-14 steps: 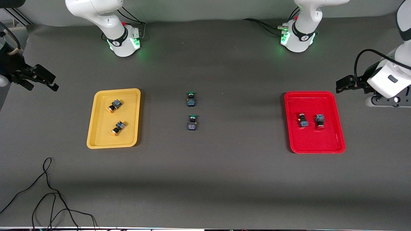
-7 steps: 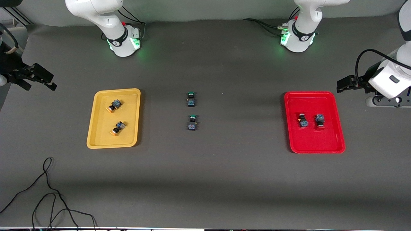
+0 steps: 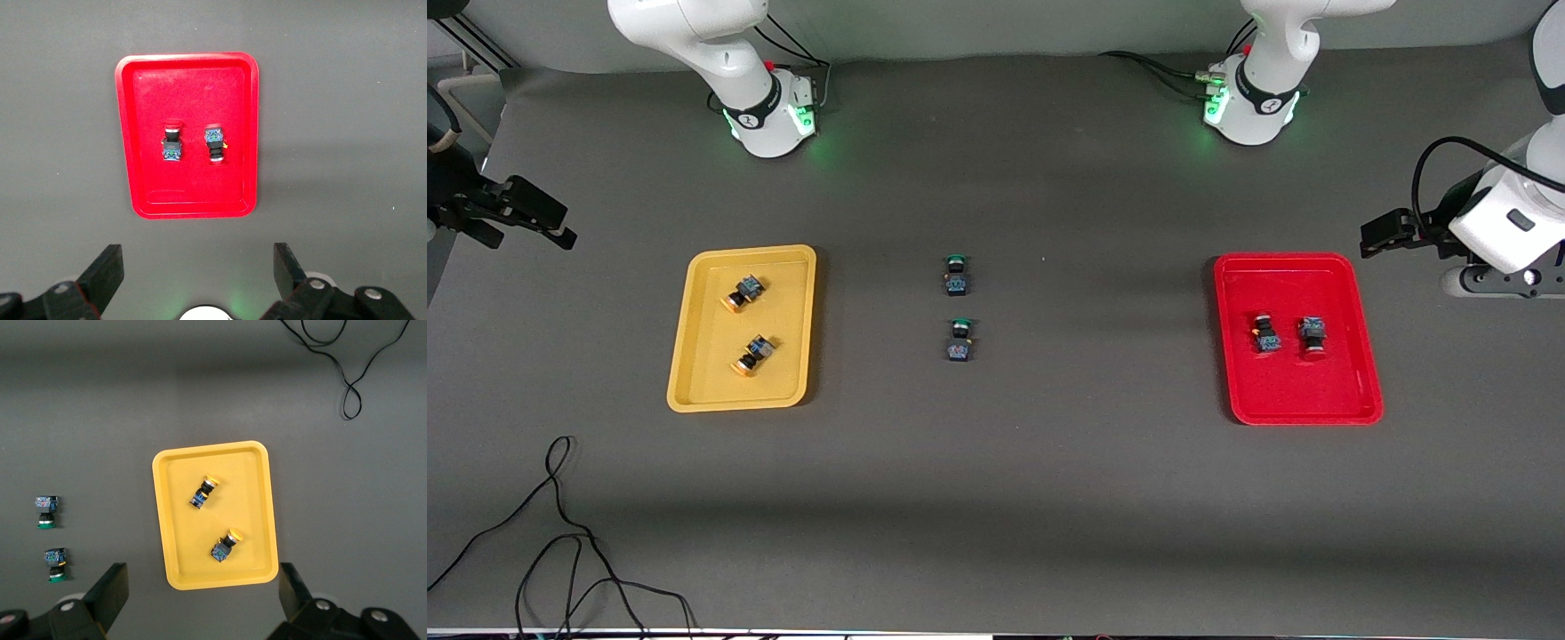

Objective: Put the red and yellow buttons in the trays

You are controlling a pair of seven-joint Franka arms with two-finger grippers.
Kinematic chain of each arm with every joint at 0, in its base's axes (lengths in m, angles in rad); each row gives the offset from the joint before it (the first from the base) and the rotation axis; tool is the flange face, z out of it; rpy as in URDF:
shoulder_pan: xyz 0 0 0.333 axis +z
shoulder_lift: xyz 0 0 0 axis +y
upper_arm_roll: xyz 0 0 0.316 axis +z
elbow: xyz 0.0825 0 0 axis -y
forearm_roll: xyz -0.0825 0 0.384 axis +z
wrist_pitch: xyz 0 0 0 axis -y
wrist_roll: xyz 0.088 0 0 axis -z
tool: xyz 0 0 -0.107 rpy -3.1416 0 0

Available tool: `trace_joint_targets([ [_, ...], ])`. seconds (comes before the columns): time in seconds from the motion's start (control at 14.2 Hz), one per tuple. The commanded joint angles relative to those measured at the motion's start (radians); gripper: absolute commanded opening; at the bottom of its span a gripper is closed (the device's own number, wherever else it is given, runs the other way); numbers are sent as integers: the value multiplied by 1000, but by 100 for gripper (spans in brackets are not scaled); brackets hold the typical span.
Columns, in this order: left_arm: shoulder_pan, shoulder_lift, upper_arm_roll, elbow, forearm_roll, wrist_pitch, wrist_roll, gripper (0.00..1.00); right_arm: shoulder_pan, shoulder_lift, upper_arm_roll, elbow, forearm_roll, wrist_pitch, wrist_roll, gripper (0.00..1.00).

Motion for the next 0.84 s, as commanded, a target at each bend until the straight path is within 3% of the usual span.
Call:
trace_joint_targets([
  [0.0,-19,-6,17,11,2,-15,4,100,-11,24,9,39,-17,-32,-22,100],
  [0.77,-20,-14,12,11,9,0,2,100,-13,56,9,36,-18,-19,-18,100],
])
